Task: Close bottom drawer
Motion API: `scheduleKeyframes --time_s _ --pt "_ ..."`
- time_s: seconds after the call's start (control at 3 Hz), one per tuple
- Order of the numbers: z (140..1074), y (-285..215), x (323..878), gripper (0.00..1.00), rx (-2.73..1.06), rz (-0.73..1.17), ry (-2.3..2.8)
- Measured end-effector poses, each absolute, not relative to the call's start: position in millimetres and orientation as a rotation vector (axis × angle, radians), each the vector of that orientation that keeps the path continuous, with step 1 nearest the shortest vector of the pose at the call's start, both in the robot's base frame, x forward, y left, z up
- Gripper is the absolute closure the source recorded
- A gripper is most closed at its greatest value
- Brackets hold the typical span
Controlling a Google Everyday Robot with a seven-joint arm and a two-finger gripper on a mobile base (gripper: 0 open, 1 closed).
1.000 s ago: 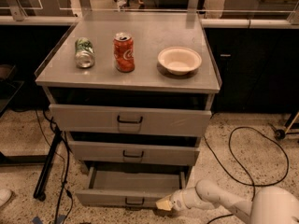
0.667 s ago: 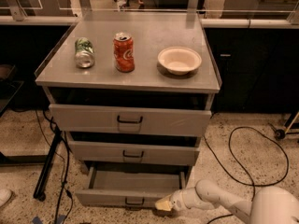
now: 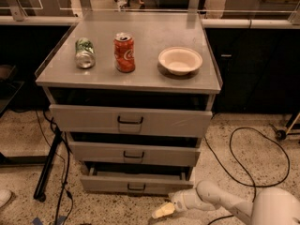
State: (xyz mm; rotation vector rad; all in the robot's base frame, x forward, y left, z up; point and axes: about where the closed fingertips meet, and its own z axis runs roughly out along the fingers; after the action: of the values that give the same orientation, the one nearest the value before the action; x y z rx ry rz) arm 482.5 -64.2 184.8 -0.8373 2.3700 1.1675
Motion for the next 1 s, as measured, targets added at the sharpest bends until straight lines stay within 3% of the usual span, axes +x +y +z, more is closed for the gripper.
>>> scheduleKeyframes --time_s 0.33,1.0 --pt "184.8 -64.1 482.5 0.0 -0.837 1.168 2.37" --pt "184.8 -64.1 482.5 0.49 -0.837 1.168 2.37"
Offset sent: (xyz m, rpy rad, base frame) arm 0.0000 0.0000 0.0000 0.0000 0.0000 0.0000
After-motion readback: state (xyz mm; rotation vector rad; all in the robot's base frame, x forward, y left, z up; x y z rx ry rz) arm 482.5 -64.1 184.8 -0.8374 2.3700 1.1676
